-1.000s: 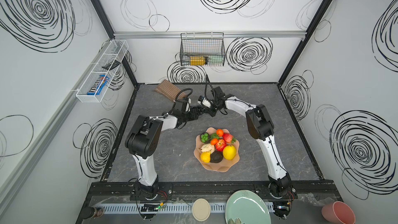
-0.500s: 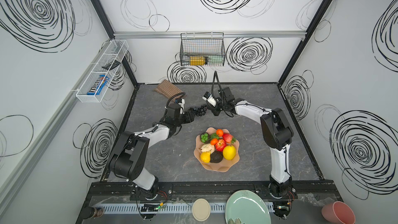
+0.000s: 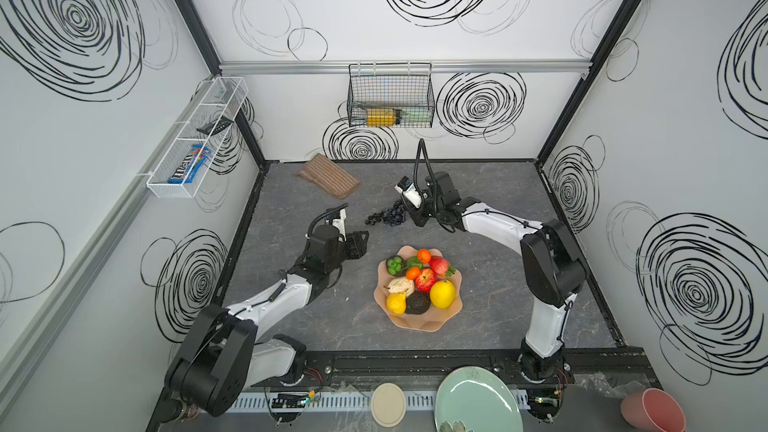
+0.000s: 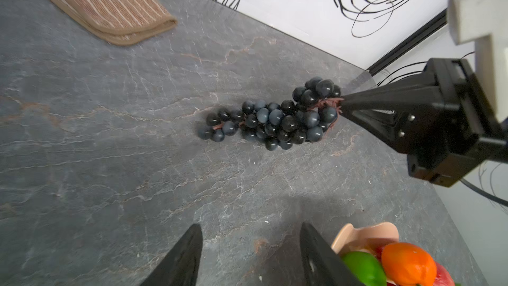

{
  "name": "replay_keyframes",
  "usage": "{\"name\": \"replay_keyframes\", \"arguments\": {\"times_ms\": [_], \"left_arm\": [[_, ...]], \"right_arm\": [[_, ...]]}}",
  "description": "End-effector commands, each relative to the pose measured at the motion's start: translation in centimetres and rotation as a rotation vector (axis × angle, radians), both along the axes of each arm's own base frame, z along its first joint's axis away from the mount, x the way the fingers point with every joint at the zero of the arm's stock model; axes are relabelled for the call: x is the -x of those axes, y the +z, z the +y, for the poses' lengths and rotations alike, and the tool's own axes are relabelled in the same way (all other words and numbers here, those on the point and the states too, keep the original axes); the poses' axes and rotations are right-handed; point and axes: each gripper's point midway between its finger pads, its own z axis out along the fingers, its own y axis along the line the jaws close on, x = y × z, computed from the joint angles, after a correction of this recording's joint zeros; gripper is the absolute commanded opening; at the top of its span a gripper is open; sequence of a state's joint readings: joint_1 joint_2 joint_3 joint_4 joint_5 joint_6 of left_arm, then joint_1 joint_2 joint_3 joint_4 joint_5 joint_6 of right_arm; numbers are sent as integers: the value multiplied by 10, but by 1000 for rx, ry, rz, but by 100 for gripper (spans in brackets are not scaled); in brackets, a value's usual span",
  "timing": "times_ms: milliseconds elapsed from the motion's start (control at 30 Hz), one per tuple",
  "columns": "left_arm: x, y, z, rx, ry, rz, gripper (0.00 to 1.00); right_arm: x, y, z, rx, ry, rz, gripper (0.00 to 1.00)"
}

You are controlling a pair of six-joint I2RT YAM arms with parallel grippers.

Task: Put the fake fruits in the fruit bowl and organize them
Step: 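Lift the grapes with the right gripper while the left gripper withdraws, then carry the grapes over the bowl and lower them with the right gripper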

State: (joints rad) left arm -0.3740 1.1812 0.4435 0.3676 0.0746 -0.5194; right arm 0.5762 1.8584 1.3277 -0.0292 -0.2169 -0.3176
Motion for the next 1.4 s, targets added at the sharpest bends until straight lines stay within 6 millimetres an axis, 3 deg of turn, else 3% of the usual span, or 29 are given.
{"name": "replay_keyframes", "arguments": {"times_ms": [0, 233, 367, 933, 1167, 1367], "left_arm": [[8, 13, 11, -63, 64, -97, 65], [32, 29, 21, -112, 107, -247, 71], [32, 35, 36, -123, 151, -278, 72], [38, 40, 39, -125, 176, -293, 74], [38, 39, 40, -129, 182, -292, 76], [37, 39, 40, -129, 179, -292, 77]], "right_arm": [[1, 45, 3, -72, -41, -87, 0], [24, 81, 5, -82, -71, -165, 0], [38, 109, 2, -132, -83, -226, 0], [118, 198, -6, -248, -29, -351, 0], [165, 208, -19, -270, 9, -349, 0], [213, 200, -26, -260, 80, -300, 0]]}}
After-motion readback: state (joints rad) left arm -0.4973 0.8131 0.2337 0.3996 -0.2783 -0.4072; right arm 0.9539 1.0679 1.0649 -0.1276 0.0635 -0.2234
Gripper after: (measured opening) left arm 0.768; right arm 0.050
